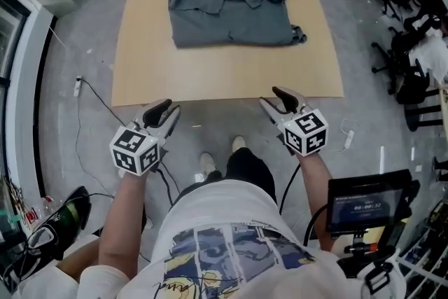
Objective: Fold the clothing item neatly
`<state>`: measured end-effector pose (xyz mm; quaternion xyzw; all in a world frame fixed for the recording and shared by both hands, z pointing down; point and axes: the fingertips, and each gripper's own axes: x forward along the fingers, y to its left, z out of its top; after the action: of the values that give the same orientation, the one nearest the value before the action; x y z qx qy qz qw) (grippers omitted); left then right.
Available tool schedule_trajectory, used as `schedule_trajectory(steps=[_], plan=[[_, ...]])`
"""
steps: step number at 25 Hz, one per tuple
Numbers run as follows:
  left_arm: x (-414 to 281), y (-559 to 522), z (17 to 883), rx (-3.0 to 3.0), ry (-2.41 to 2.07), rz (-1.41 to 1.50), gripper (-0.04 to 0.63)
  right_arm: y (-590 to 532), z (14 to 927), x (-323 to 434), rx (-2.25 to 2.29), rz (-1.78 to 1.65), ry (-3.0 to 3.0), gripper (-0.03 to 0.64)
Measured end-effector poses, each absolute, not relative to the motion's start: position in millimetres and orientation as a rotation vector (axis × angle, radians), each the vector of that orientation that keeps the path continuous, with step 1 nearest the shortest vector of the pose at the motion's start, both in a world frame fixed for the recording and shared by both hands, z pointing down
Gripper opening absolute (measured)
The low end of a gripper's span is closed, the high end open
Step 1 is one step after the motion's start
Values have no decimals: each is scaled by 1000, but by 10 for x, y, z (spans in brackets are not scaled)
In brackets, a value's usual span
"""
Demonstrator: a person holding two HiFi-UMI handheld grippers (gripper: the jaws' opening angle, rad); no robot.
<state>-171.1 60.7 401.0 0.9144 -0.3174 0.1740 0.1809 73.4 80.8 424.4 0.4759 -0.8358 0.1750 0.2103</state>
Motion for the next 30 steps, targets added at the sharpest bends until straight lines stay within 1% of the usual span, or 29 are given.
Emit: schedule_trajectory(steps=[7, 10, 13, 19, 23, 30], plan=[[-1615, 1059, 3886, 2609, -900, 504, 59, 1211, 4127, 603, 1270, 450, -2355, 188], [-1489, 1276, 3868, 2597, -901, 484, 23, 1433, 4078, 638, 1238, 435, -2365, 161], [-1331, 1555, 3868, 2588, -879, 478, 11, 1698, 4029, 683, 1203, 425, -2379, 138], [-1130, 2065, 3894, 2584, -876, 497, 9, 2201, 4016, 800, 1197, 388, -2398, 90], [-1079, 2392, 3928, 2566, -891, 508, 9, 2488, 4013, 844, 1166, 355, -2403, 4], [-1141, 2836, 4033, 2509, -918, 524, 9, 2806, 4014, 773, 1101, 340, -2415, 3]])
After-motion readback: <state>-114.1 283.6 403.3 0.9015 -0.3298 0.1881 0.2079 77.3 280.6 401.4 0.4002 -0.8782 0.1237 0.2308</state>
